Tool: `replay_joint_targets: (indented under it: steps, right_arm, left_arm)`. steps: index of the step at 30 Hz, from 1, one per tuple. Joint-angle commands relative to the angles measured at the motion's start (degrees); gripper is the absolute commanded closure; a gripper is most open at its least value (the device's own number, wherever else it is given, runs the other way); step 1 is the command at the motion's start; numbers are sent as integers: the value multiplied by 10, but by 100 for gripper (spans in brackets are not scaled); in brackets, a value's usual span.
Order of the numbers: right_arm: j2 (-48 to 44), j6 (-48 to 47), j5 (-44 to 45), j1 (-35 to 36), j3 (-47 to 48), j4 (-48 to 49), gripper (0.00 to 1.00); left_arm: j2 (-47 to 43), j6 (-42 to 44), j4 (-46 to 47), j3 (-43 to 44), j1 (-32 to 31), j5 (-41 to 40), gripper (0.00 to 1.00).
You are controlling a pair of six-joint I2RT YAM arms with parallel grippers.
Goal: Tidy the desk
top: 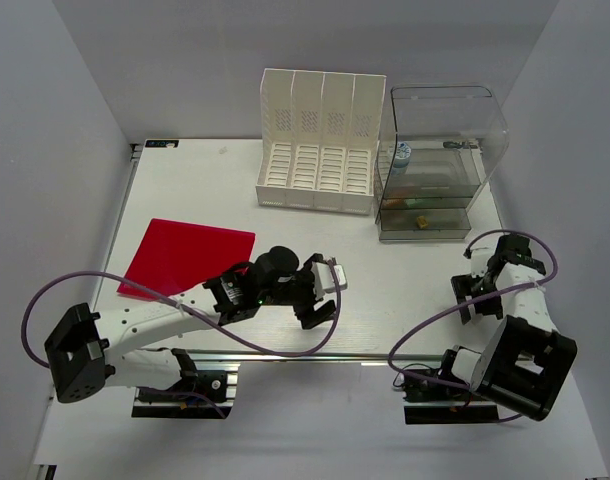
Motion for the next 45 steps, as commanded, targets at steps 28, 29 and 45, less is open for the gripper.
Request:
replay_joint_targets:
  steps: [28,29,45]
  right_arm:
    - [172,-40,-139,-99,41,57,20]
    - [178,-40,-136,-96,39,64,20]
    - [166,-58,-73,-83,-60,191,43]
  left_arm:
    - [8,6,22,-15,-2,-15,16]
    - [3,8,30,-18,-2,-19,16]
    - [0,2,45,-34,-2,-39,16]
